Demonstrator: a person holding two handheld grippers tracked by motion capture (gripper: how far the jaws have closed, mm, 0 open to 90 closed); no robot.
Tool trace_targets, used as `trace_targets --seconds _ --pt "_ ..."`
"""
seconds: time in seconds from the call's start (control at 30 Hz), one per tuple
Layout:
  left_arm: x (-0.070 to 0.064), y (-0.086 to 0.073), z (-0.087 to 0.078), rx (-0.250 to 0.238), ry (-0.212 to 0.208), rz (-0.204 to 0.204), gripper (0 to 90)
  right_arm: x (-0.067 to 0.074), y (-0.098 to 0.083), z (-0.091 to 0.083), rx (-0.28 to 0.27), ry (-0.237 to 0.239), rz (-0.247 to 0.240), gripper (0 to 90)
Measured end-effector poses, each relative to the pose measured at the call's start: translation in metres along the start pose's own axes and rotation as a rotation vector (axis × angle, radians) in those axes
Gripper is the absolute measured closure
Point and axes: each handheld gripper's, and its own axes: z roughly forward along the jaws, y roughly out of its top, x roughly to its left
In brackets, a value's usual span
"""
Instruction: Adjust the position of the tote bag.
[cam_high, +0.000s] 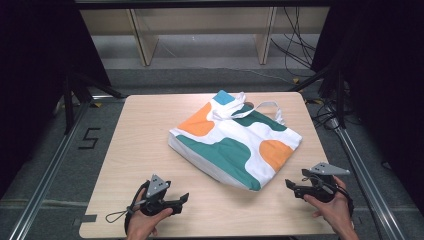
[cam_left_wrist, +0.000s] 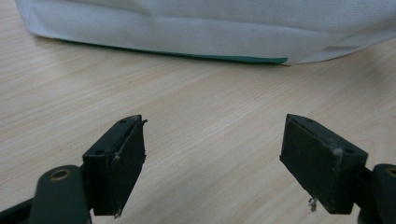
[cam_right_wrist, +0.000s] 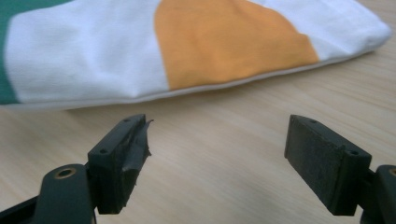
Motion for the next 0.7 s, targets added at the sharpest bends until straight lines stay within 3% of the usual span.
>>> trace_targets --seconds 0.1,0.13,0.17,0.2,0.3,0.33,0.37,0.53,0.6,0.67,0.7 --pt "0.0 0.0 0.0 0.0 0.004 0.001 20.4 0.004 0.001 -0.001 -0.019 0.023 -0.038 22.2" --pt "0.002 0.0 -0.002 0.022 0.007 0.025 20.4 0.004 0.001 -0.001 -0.019 0.023 -0.038 22.2" --pt "0.0 0.0 0.0 0.001 0.01 -0.005 20.1 0.013 0.002 -0.002 -0.025 0.047 -0.029 22.2" --pt "0.0 0.0 0.0 0.001 0.01 -0.007 19.9 0.015 0.002 -0.002 -0.023 0.05 -0.036 22.2" --pt "0.004 0.0 -0.003 0.03 0.011 0.035 19.9 0.019 0.002 -0.002 -0.021 0.062 -0.089 22.5" --pt "0.004 0.0 -0.003 0.03 0.011 0.035 19.9 0.019 0.002 -0.002 -0.021 0.062 -0.089 22.5" --pt "0.004 0.0 -0.002 0.02 0.017 0.013 19.9 0.026 0.003 -0.003 -0.021 0.096 -0.09 22.8" --pt "0.004 0.0 -0.002 0.033 0.007 0.018 19.9 0.039 0.004 -0.005 -0.011 0.128 -0.11 22.8" --pt "0.002 0.0 -0.001 0.027 0.009 0.015 19.6 0.05 0.004 -0.004 0.009 0.152 -0.136 23.0" --pt "0.002 0.001 -0.002 0.031 0.004 0.025 19.5 0.052 0.005 -0.003 0.003 0.158 -0.163 23.0" --pt "0.001 0.0 0.0 0.009 0.002 0.002 19.3 0.057 0.005 -0.001 -0.001 0.159 -0.183 23.0"
